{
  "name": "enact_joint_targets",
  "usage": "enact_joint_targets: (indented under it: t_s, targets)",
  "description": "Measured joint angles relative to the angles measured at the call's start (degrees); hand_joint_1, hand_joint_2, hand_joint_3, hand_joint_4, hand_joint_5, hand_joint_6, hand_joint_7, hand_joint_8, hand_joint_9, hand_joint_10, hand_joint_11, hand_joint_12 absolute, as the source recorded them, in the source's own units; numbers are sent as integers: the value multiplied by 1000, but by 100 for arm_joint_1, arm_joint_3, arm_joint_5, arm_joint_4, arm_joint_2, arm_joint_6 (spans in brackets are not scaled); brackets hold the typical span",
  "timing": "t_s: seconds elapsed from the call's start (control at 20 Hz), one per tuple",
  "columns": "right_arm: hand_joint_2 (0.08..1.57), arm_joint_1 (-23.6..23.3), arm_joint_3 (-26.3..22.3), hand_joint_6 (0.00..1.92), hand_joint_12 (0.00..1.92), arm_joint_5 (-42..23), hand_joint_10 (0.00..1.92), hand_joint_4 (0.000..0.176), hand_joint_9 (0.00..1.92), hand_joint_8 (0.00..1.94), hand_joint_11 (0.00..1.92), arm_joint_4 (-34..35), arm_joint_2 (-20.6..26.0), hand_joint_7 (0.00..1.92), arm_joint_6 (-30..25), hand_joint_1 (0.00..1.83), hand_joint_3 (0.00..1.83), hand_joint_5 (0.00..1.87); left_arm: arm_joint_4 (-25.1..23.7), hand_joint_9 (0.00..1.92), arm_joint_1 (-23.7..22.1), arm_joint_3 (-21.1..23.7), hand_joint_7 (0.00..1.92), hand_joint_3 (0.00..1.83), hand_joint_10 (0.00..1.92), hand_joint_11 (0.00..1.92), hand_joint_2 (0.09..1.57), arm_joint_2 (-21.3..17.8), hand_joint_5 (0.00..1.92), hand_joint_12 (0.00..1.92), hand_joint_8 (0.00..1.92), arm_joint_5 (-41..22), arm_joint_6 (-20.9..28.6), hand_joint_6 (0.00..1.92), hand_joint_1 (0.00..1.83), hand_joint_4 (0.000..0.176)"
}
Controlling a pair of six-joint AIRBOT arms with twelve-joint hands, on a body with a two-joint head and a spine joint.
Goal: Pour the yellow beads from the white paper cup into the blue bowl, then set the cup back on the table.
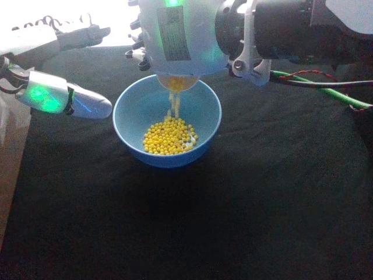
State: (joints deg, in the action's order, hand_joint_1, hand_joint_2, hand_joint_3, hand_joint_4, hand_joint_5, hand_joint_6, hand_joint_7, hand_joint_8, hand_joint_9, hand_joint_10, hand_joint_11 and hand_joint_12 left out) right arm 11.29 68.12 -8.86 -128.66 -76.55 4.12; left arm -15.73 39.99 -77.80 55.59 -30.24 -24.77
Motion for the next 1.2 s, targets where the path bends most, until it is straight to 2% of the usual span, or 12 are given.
enact_joint_targets:
  t_s: [0.25, 0.6, 0.65, 0.95, 1.2]
  targets:
    - [1310, 2, 0, 1488, 1921, 0, 1921, 0, 990, 1736, 1117, -20, 0, 806, 0, 1054, 0, 636, -20, 158, 0, 0, 174, 0, 6, 0, 834, 0, 58, 252, 2, 0, -2, 3, 610, 0]
    - [1310, 0, 0, 1488, 1921, 0, 1921, 0, 990, 1736, 1117, -61, 0, 806, 0, 1054, 0, 636, -63, 147, 0, 0, 169, 0, 1, 0, 828, 0, 63, 200, 3, 0, 15, 2, 598, 0]
    - [1310, 0, 0, 1488, 1921, 0, 1921, 0, 990, 1736, 1117, -66, 0, 806, 0, 1054, 0, 636, -63, 174, 0, 0, 194, 0, 2, 0, 814, 0, 78, 305, 1, 0, 15, 1, 577, 0]
    - [1310, 44, 9, 1488, 1921, 4, 1921, 0, 990, 1736, 1117, -103, 0, 806, 0, 1054, 0, 636, -105, 130, 0, 0, 147, 2, 2, 0, 840, 0, 50, 192, 2, 2, 17, 1, 606, 0]
    - [1310, 44, 103, 1488, 1921, 9, 1921, 0, 990, 1736, 1117, -144, 7, 806, -2, 1054, 0, 636, -122, 146, 0, 0, 154, 2, 2, 0, 841, 0, 55, 289, 3, 11, 20, 1, 601, 0]
